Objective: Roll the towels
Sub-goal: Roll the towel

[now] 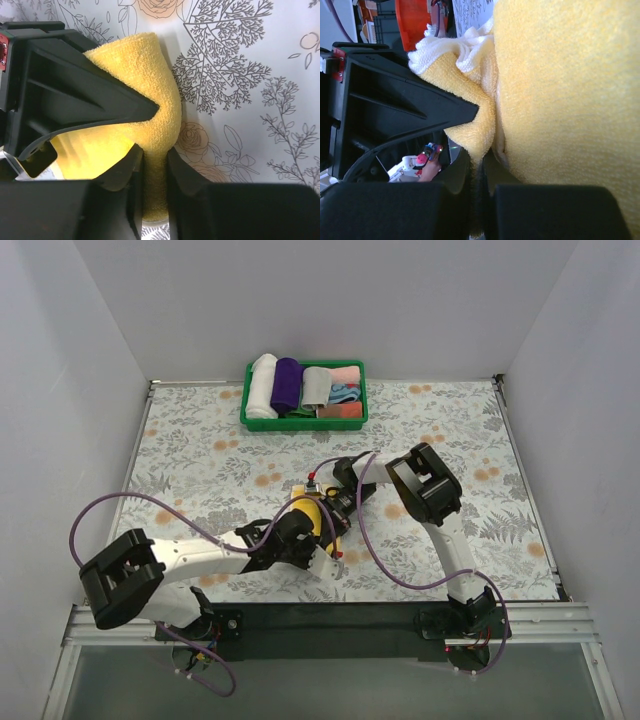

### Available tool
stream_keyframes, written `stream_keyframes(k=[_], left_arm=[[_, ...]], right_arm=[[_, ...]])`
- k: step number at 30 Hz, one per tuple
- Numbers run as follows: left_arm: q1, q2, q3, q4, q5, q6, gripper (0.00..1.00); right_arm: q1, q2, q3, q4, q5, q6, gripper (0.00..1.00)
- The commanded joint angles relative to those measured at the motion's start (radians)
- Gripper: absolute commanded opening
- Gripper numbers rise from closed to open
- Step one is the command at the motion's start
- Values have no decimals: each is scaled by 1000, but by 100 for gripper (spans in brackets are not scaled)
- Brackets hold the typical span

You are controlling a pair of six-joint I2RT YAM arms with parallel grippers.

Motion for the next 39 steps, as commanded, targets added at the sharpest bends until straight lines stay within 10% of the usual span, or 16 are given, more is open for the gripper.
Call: stream_keyframes(k=[1,8,25,39], left_arm=[[-1,22,26,-220,107,-76,7],[87,83,107,-415,360,-105,0],[495,619,511,-835,833,30,0],[587,924,759,-995,802,113,2]], right_arm=[[-20,44,-4,31,220,-36,11],[-139,-70,82,29,281,36,44],[-302,-632,-134,141,386,-48,61],[181,-805,-331,412,881,-180,67]])
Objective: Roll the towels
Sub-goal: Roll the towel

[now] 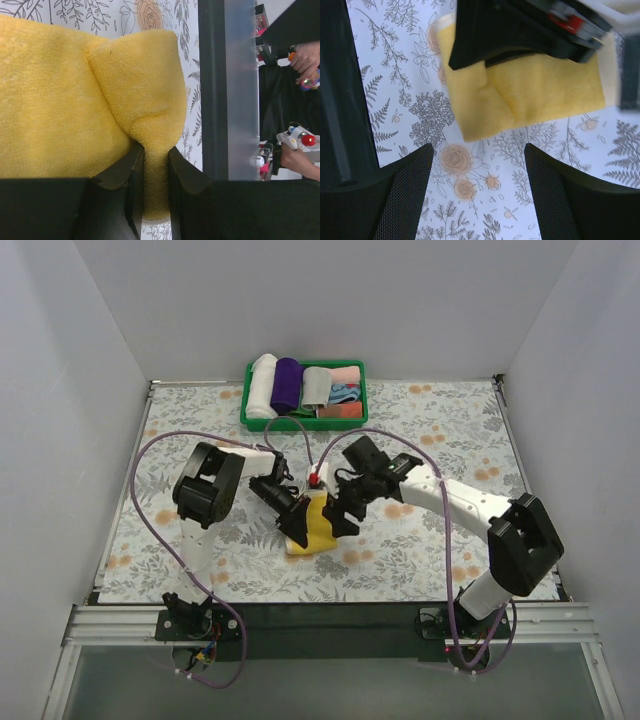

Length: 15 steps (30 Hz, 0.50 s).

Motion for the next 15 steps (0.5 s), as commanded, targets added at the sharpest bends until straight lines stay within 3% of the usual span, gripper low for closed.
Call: stream_keyframes(k=[1,9,15], left_arm=[[12,78,9,46,-253,75,3],[34,115,43,46,-244,80,5],[55,117,50,59,-241,75,7]], right_arm=[[112,-30,-48,147,183,-54,67],[281,52,-144,342,329,-114,65],[309,152,-163,363,308,-126,51]])
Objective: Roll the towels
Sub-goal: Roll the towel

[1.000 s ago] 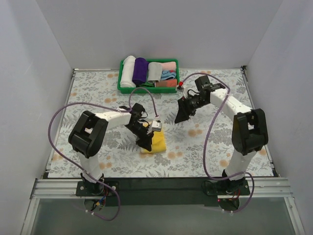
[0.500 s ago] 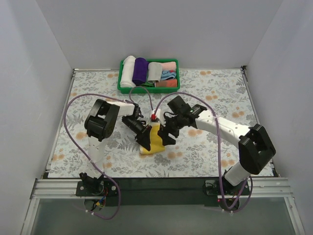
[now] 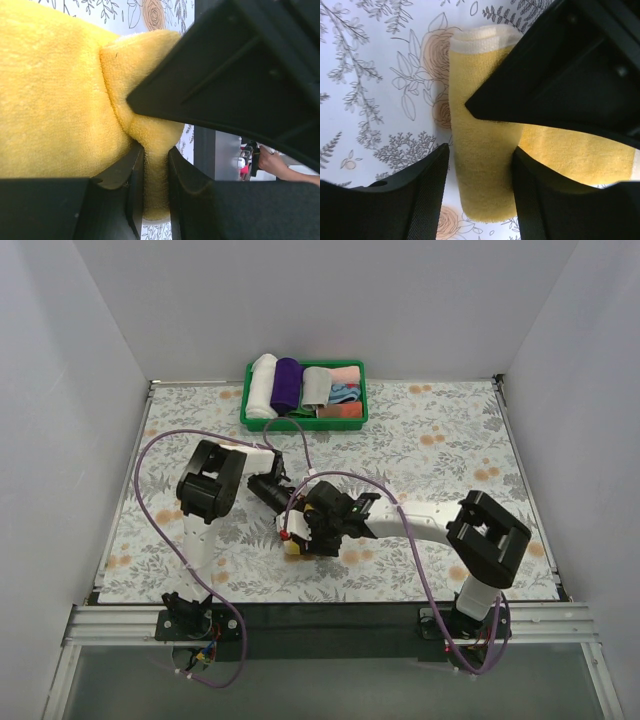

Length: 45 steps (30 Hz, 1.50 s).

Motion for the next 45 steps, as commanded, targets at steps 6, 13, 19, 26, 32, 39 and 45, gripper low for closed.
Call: stream_keyframes(k=[6,13,19,26,32,39,45], left_arm=[[44,-10,-21,191,-247,38,18],[144,-144,-19,204,-260,24,37],[289,-217,50,155,-251,49,50],[382,-553,-133,385,-303,-26,51],[217,-966,-402,570,-460,29,57],[-166,-1221,-677,742,-705,9,63],[-362,-1196,-812,935,-852,12,64]], right_arm=[[9,64,-48,35,-34,-26,1],[-14,95,-32,-135,-195,-29,1],[-64,148,30,-259,-301,-3,1],[-196,303,198,-396,-545,66,1],[-284,493,376,-577,-704,51,1],[-319,612,468,-653,-766,51,1],[-359,711,493,-681,-817,64,1]])
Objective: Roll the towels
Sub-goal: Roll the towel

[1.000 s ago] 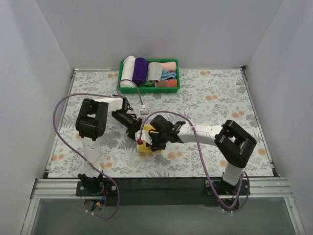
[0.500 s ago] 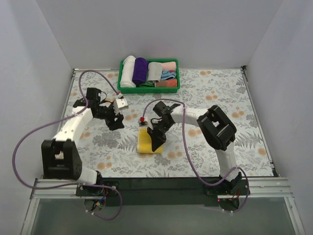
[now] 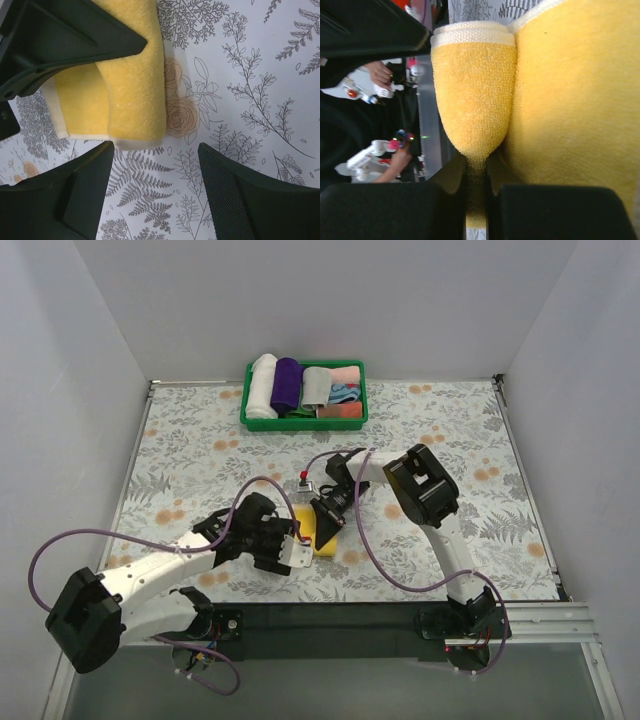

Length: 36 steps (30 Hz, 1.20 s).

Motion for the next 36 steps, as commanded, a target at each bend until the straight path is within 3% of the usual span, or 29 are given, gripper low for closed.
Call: stream_keyframes(k=[1,12,16,17,20,21,22,28,31,36], left_arm=[[-74,24,-22,173,-118,2,64],[-208,199,-16,334,-194,-12,61],[-216,257,-4,334,-178,-16,47],[-217,266,4,313,-170,-19,36],[-217,315,48,213,-138,-50,17],[-217,328,60,175,-118,-52,15],[-217,332,77,142,-75,-56,14],[-210,389,149,-53,55,-105,9],[-184,435,204,-125,140,-134,9],[-49,558,335,-250,325,-162,9]], right_arm=[[-14,95,-8,-48,118,-26,1],[-38,167,42,-104,90,-53,1],[-38,164,44,-113,87,-56,1],[-40,162,42,-112,86,-56,1],[-52,141,45,-115,99,-50,3],[-58,117,47,-112,110,-30,7],[-75,101,53,-112,147,-16,21],[-207,-61,143,-124,265,72,62],[-264,-156,171,-129,293,85,67],[-365,-354,135,-118,333,50,69]])
